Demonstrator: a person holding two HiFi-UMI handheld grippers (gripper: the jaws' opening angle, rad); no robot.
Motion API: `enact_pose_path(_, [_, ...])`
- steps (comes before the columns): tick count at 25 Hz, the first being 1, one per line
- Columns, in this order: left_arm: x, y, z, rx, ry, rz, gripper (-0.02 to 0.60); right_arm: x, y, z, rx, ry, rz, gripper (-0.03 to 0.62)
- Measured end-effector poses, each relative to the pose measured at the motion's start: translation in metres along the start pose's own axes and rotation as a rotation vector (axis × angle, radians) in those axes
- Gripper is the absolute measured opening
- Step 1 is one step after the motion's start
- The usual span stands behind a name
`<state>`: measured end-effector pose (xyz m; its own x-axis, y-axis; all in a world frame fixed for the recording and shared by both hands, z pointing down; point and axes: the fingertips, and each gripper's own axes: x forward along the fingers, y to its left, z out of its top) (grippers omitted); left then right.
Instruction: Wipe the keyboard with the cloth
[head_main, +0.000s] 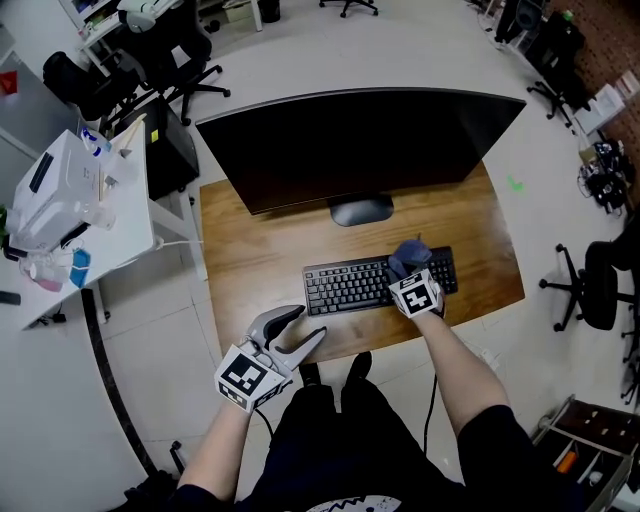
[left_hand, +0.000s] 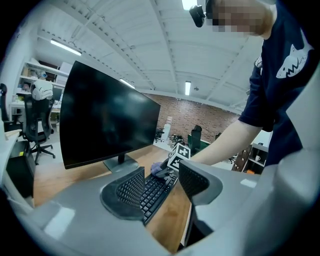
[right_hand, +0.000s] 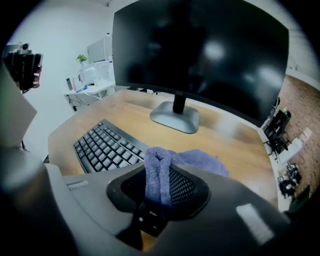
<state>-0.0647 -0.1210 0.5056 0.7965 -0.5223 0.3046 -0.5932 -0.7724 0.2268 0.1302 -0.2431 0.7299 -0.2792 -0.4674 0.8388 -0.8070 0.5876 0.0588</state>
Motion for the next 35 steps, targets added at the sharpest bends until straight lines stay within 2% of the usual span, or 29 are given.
enact_pose_path(10, [-0.030, 0.013, -0.020, -0.046, 0.006, 0.044, 0.204, 0.030, 0.143, 0.037, -0.108, -0.006, 0.195, 0.091])
enact_pose_path(17, [-0.041, 0.018, -0.027, -0.058, 0.006, 0.055, 0.204, 0.022, 0.219, 0.030, -0.253, 0.004, 0.321, 0.091])
enact_pose_path(21, [-0.041, 0.016, -0.026, -0.057, 0.006, 0.048, 0.204, 0.011, 0.244, 0.018, -0.275, 0.015, 0.427, 0.091])
enact_pose_path(24, [-0.040, 0.014, -0.024, -0.050, 0.004, 0.041, 0.204, 0.001, 0.236, 0.024, -0.245, -0.026, 0.436, 0.091])
enact_pose_path(27, [-0.041, 0.015, -0.021, -0.047, 0.003, 0.040, 0.204, -0.015, 0.208, 0.045, -0.185, -0.102, 0.395, 0.091])
enact_pose_path(31, [-0.046, 0.020, -0.022, -0.037, -0.010, 0.047, 0.204, -0.032, 0.154, 0.075, -0.145, -0.179, 0.293, 0.091])
enact_pose_path(35, [-0.047, 0.019, -0.020, -0.037, -0.018, 0.044, 0.204, -0.039, 0.097, 0.098, -0.144, -0.193, 0.170, 0.091])
